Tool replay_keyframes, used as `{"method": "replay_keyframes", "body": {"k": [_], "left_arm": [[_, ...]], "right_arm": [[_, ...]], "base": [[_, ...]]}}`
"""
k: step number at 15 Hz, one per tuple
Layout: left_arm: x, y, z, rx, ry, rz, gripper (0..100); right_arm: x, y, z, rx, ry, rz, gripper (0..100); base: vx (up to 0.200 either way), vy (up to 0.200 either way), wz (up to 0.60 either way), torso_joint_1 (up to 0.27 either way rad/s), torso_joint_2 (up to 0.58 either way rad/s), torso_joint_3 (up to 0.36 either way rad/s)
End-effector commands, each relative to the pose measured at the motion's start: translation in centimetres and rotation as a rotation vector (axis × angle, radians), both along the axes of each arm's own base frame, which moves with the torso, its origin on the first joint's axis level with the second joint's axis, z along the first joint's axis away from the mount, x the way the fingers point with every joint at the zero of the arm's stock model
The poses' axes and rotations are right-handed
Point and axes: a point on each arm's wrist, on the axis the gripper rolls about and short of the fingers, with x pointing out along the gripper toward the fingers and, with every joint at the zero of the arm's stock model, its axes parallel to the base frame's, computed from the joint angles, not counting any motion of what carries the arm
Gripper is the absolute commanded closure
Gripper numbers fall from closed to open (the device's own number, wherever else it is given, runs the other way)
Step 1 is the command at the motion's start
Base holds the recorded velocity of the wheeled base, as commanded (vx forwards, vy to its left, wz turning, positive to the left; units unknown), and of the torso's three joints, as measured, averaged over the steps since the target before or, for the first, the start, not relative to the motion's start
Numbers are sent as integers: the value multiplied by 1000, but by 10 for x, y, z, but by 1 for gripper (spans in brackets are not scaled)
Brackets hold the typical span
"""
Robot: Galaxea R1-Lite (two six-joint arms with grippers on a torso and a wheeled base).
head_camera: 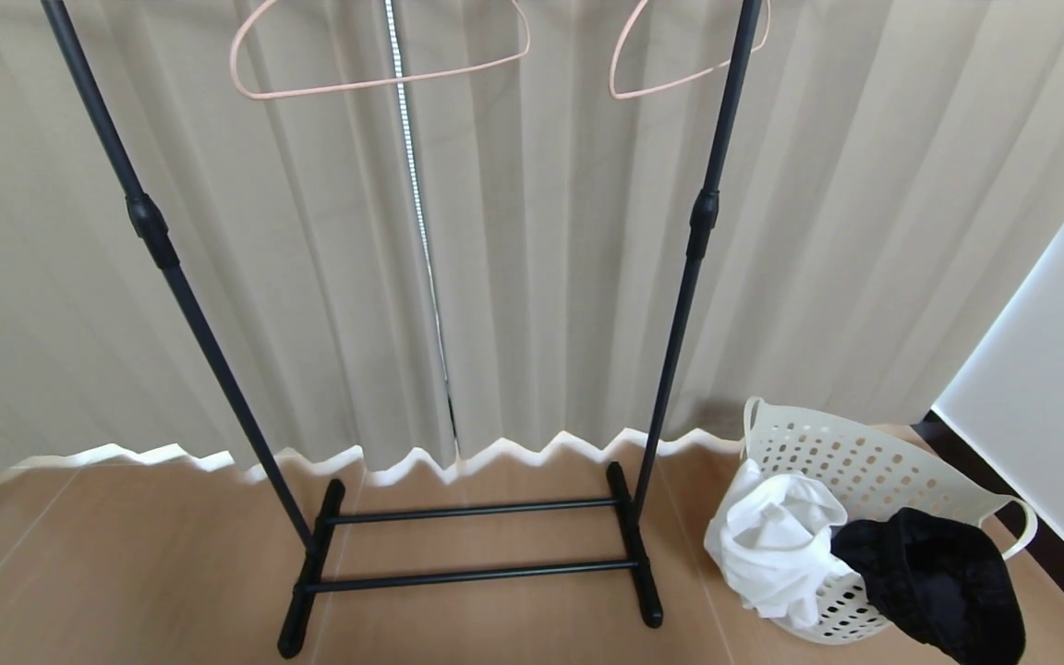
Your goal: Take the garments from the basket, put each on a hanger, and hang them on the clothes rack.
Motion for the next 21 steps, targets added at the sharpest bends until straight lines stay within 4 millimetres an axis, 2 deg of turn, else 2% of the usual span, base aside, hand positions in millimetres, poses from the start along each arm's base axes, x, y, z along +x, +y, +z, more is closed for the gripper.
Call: {"method": "replay_keyframes", "body": {"k": [1,7,9,16,21], "left_arm": [[0,0,0,0,-1,1,0],[0,0,0,0,-1,1,0],[0,0,0,0,-1,1,0],[0,0,0,0,-1,1,0],[0,0,0,-3,-1,2,0]], "right_arm": [[0,0,0,0,-1,1,0],[0,0,0,0,-1,1,0],[0,0,0,-1,-1,-1,0],[0,0,0,0,-1,1,0],[0,0,0,0,-2,-2,0]], "base": [[0,0,-600,2,17,22],[0,0,-600,3,5,9],[0,0,0,0,0,0],[200,0,0,3,2,3],[0,0,0,0,0,0]]}}
